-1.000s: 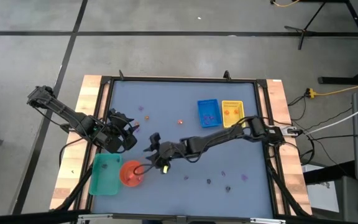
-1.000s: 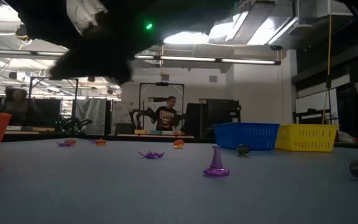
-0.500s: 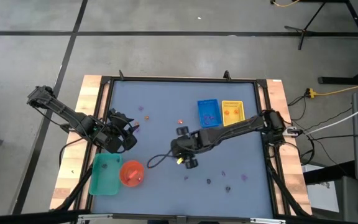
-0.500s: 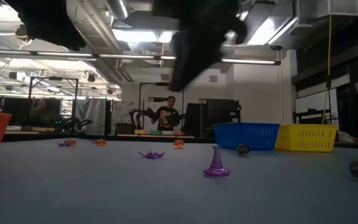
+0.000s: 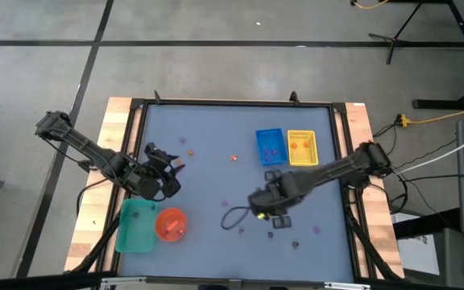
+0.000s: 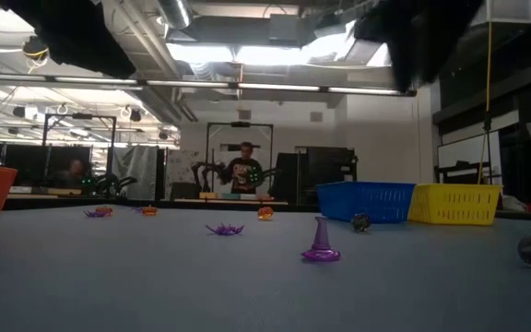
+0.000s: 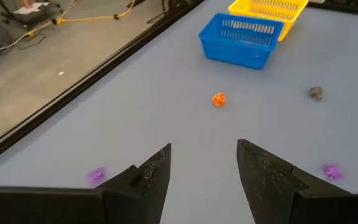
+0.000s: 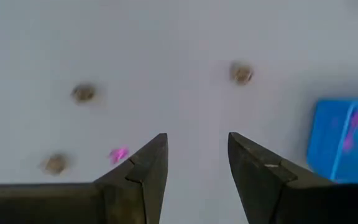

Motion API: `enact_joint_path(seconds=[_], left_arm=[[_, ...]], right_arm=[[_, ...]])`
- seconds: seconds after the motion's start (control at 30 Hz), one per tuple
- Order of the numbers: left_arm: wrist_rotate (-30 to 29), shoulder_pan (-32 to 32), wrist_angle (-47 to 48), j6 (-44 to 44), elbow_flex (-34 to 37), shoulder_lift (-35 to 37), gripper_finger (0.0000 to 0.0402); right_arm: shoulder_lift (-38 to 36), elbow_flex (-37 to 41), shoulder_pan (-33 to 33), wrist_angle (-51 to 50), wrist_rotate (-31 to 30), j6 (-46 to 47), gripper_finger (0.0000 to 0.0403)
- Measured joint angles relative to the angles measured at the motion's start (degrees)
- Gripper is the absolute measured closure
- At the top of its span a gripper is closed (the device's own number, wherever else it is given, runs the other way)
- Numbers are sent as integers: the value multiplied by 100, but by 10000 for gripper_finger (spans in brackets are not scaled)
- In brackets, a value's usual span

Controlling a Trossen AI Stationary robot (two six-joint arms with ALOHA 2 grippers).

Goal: Sort Halloween decoration
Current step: Put the violet spider toy into the blue box

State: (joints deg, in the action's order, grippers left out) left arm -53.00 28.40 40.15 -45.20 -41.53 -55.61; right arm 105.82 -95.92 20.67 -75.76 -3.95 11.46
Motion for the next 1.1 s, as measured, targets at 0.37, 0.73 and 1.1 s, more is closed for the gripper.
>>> enact_joint_path(seconds=[0.37, 0.73, 1.1], left_arm=[[3, 0, -145, 84, 35, 0, 234], [-28, 0, -191, 84, 35, 0, 234], [-32, 0, -217, 83, 35, 0, 234]], right_arm=[[-654, 0, 1221, -1118, -613, 2614, 238], [-2175, 1644, 2118, -1223, -929, 5206, 238], [-3857, 4305, 2336, 2221, -271, 7364, 237]])
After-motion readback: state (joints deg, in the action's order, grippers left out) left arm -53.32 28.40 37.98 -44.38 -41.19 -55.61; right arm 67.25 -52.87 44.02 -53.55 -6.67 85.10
